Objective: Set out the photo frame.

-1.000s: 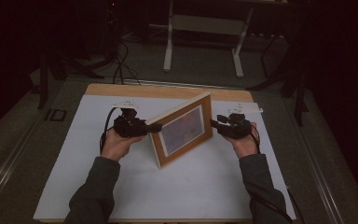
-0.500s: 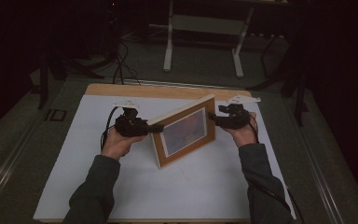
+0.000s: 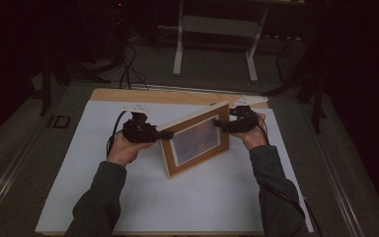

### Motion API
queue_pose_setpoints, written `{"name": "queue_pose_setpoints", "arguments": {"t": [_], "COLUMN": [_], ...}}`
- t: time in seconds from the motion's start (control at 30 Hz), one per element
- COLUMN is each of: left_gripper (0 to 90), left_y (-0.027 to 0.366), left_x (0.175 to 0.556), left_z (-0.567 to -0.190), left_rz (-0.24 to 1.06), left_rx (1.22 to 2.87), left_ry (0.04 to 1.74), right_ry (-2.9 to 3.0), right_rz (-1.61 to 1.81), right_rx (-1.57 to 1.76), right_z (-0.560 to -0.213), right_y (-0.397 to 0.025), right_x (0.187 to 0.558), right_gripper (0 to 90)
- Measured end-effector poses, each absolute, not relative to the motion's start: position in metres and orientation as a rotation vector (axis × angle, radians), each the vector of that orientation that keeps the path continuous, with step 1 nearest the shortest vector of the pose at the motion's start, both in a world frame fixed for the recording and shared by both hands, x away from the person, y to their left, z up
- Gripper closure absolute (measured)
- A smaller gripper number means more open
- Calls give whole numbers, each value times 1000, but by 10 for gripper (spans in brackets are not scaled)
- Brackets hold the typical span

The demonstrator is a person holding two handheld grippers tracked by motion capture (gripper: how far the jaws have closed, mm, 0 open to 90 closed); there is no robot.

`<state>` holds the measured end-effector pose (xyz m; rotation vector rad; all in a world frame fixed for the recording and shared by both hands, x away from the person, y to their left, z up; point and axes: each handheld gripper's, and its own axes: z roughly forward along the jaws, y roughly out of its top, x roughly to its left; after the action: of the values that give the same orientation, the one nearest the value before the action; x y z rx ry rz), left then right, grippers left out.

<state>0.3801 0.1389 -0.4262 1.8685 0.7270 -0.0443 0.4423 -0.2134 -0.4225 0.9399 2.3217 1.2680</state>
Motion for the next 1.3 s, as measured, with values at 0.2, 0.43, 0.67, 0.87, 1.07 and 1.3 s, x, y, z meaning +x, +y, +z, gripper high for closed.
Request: {"name": "queue_pose_setpoints", "arguments": {"t": [0.2,0.43,0.67,0.87,1.07,1.3], "left_gripper": [721,744,746,749,751,750], "left_y": [138,134,135,136,136,137], "left_x": [381,384,386,387,388,389], "left_z": [-425,-422,-423,-424,-424,-425], "left_rz": [-18,65,62,51,41,50], "left_rx": [1888,1907,1904,1903,1898,1899], "left_ry": [725,781,763,752,742,739], "right_ry": [2354,2362,2336,2346,2374,2401], "right_rz": [1325,1361,1405,1414,1395,1398], "right_rx": [955,967,995,997,974,983], "right_z": [-428,-431,-432,-431,-431,-434], "right_y": [-213,-219,-227,-229,-222,-220], "right_x": [450,451,449,450,452,453], "right_gripper": [195,273,345,346,251,248]}}
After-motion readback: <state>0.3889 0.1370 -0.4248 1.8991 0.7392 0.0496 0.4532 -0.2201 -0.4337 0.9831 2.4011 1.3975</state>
